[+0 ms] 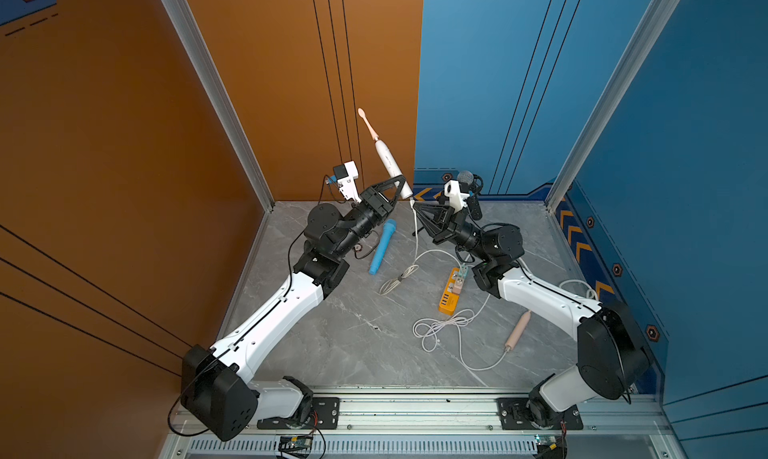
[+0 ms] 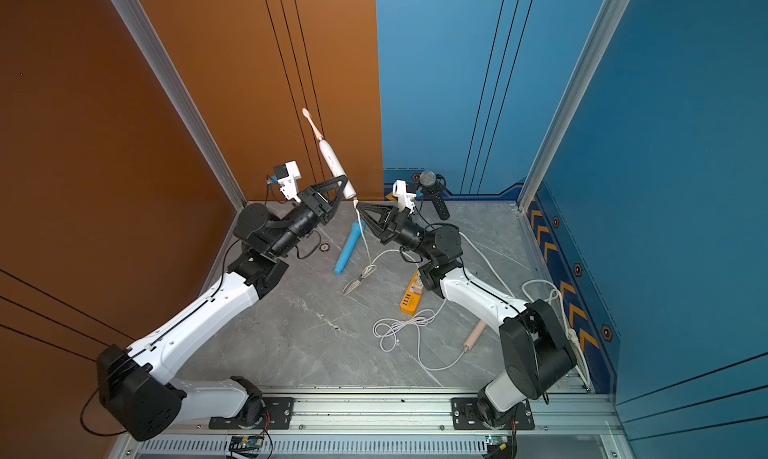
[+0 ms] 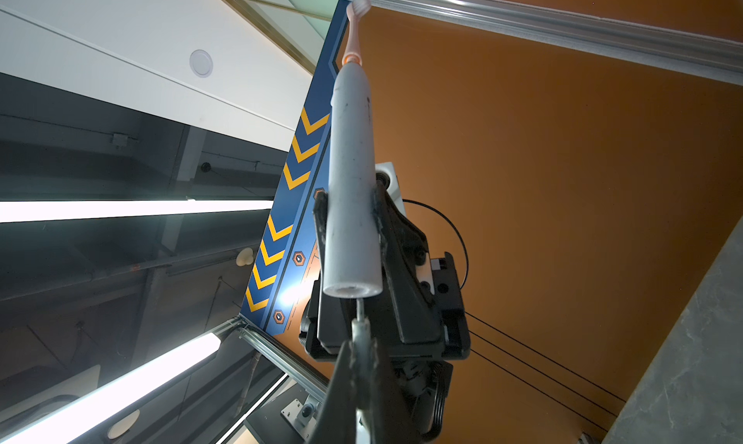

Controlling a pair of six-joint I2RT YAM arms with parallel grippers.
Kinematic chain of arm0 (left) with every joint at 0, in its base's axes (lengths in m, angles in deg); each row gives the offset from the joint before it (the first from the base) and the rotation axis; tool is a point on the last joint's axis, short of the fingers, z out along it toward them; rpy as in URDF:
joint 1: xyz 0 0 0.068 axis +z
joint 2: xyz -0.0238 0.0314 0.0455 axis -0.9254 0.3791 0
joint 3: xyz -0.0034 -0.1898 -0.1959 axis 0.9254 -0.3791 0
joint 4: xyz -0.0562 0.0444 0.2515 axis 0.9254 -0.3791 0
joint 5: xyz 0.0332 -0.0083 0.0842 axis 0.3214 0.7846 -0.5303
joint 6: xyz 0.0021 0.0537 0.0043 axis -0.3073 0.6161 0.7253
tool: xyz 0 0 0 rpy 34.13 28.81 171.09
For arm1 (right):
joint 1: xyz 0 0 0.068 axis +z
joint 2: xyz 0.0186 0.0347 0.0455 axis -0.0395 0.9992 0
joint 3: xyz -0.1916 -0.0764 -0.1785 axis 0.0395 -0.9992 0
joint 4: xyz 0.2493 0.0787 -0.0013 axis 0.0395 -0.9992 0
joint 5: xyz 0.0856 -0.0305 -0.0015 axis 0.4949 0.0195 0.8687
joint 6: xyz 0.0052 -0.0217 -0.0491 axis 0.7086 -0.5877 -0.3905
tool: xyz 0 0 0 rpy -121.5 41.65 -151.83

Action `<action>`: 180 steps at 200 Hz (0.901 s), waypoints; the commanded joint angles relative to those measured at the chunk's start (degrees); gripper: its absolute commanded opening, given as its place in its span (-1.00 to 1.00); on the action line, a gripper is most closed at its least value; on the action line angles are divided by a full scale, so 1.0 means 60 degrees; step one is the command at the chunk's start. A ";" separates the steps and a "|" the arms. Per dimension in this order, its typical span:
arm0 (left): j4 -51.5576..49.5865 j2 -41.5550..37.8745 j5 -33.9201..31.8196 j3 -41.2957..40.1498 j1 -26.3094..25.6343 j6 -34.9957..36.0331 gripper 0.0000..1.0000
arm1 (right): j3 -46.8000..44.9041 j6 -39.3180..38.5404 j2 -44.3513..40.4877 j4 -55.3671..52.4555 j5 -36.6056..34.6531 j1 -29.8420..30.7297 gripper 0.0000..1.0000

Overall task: Charge the electric toothbrush
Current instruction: Insert the charging cable into the electric toothbrush.

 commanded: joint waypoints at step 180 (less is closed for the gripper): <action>0.0517 0.0142 -0.0004 -0.0002 0.0032 -0.0157 -1.00 | 0.0898 -0.0033 0.0341 0.0344 -0.0048 0.0187 -1.00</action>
